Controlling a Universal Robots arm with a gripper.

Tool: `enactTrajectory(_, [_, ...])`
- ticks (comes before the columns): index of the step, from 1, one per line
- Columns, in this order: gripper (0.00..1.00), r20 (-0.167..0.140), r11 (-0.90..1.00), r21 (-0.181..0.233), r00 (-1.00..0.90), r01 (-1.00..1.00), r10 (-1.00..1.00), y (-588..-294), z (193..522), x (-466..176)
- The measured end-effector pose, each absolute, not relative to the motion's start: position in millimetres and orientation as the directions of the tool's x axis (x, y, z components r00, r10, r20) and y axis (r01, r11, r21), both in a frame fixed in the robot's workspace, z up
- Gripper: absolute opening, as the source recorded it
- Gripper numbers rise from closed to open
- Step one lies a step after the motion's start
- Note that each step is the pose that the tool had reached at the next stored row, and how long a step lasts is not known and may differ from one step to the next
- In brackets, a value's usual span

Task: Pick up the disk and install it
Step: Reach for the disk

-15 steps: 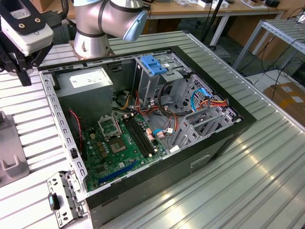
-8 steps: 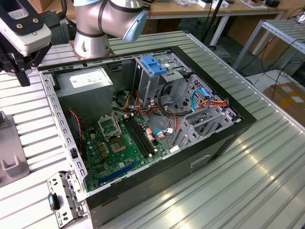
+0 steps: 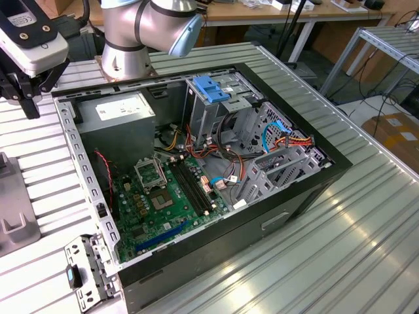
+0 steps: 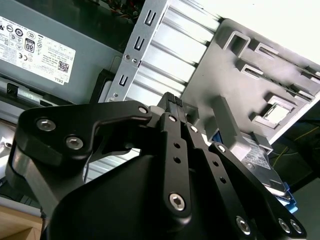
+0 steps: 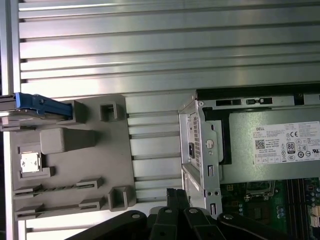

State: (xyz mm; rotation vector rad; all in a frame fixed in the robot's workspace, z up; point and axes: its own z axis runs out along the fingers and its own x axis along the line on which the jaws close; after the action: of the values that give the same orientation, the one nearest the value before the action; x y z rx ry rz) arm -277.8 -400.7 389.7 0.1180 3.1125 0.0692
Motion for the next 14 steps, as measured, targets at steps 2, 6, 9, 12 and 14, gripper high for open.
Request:
enactTrajectory(2, [0.1,-0.024,0.996,0.045,-0.997,0.075,0.076,-400.8,389.7,-278.2])
enactTrajectory(6, [0.1,-0.024,0.996,0.045,-0.997,0.075,0.076,-400.7,389.7,-279.1])
enactTrajectory(9, [0.1,-0.024,0.996,0.045,-0.997,0.075,0.076,-400.8,389.6,-280.0])
enactTrajectory(12, [0.1,-0.024,0.996,0.045,-0.997,0.075,0.076,-400.8,389.6,-280.7])
enactTrajectory(14, [0.1,-0.024,0.996,0.045,-0.997,0.075,0.076,-400.8,389.5,-281.3])
